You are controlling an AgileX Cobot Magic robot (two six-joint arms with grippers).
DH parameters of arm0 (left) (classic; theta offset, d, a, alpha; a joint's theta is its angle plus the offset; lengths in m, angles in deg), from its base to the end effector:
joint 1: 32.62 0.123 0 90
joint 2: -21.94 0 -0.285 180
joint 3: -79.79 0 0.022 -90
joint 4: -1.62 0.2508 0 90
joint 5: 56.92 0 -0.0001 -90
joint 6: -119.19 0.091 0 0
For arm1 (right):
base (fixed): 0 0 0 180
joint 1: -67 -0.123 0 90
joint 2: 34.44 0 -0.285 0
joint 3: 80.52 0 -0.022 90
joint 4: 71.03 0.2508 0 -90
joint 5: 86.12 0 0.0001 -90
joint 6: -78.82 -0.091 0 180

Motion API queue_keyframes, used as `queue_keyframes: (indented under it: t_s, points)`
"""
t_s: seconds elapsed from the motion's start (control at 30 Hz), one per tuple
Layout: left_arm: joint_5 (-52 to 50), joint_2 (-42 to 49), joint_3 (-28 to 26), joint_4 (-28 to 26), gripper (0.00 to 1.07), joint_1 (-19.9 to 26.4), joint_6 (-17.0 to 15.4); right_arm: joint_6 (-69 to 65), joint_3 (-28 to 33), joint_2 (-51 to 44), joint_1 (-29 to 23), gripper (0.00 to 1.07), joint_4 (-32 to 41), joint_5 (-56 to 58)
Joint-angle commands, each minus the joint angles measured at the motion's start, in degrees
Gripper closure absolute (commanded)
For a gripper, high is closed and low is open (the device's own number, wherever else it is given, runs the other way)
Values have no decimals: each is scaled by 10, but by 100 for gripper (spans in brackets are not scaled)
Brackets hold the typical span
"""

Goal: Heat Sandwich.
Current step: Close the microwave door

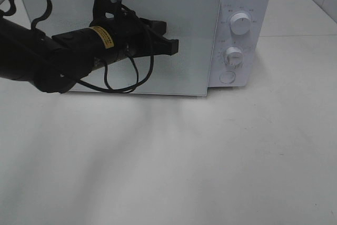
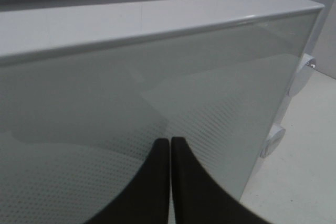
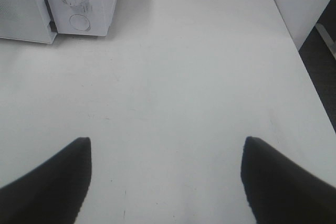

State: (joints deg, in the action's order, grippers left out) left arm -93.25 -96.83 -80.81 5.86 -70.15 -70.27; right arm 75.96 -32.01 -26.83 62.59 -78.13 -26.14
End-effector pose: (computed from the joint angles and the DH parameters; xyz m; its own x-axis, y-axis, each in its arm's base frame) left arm 0.3225 -0.2528 0.1817 -0.2305 0.0444 -0.9721 0.6218 0.7751 -0.1120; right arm -0.0044 -0.0101 0.2792 -0.4359 -0.0459 -0.8988 0.0142 0.9982 -0.0578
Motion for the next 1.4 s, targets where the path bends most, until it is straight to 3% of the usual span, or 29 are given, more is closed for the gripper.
queue_keyframes:
  t_s: [0.03, 0.57, 0.77, 0.87, 1.4]
  points:
    - [11, -13, -29, -9, 106, -7, 2, -2, -1, -15, 5, 31, 1, -5]
    - [79, -67, -134, -42, 106, -9, 3, -2, -1, -15, 5, 31, 1, -5]
    - [103, -95, -186, -90, 106, -8, 39, -2, -1, -15, 5, 31, 1, -5]
    - [105, -95, -189, -97, 106, -8, 54, -2, -1, -15, 5, 31, 1, -5]
    - [114, -91, -189, -91, 106, -9, 54, -2, -1, -15, 5, 31, 1, -5]
